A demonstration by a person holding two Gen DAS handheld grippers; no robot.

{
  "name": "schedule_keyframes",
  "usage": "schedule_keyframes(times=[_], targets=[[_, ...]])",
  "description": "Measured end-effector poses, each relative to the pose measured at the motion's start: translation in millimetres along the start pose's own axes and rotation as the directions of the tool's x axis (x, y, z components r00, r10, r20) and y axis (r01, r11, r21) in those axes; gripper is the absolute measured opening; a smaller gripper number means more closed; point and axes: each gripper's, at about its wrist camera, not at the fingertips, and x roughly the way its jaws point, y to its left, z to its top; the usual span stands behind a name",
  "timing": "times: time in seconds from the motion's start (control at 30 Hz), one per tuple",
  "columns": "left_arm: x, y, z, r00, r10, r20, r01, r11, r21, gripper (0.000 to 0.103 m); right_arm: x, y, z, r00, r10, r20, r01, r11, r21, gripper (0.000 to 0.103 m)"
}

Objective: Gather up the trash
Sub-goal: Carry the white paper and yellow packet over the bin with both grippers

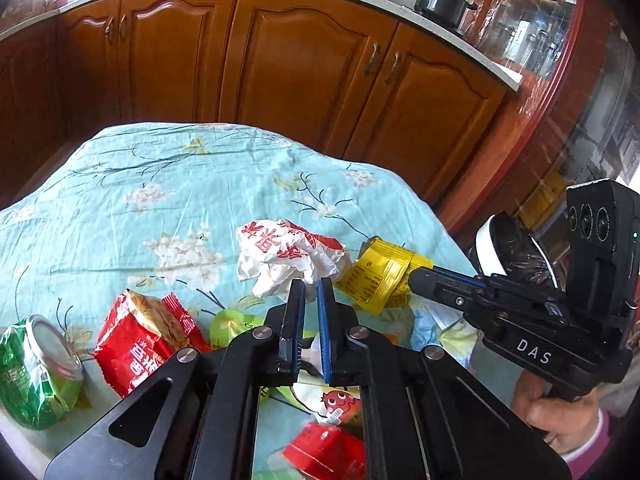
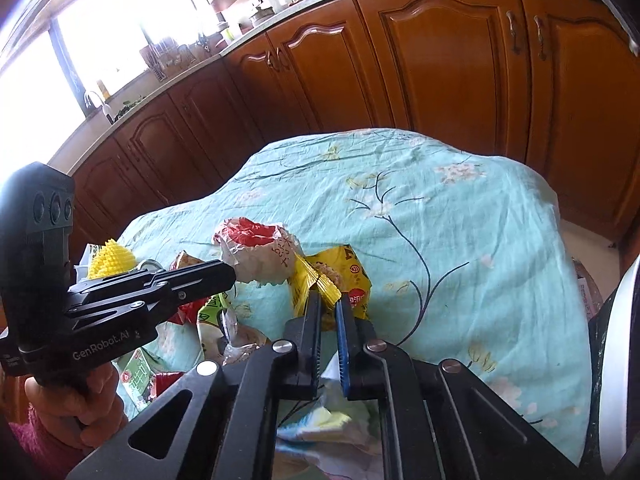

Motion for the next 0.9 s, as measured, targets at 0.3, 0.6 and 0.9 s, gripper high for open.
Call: schedule_keyframes(times=[0.3, 0.6, 0.9], targets=[[-32.0, -15.7, 2.1, 0.997, -0.034, 0.072, 0.033, 0.999, 0.012, 0.005, -49.0, -2.5, 7.1, 0.992, -0.016, 0.126, 0.013, 1.0, 0.027, 0.006], [-45.6, -53.5, -8.8, 0.991, -0.105, 0.078, 0.1, 0.993, 0.057, 0.005, -92.8, -27.8, -11.1, 0.981, -0.067, 0.182, 0.05, 0.994, 0.095, 0.005], [-41.6, -99.2, -28.0, 0.986, -0.162, 0.035, 0.157, 0.981, 0.116, 0.005, -130.6, -46.8, -40.1, 0.969, -0.128, 0.212, 0.097, 0.984, 0.151, 0.005]])
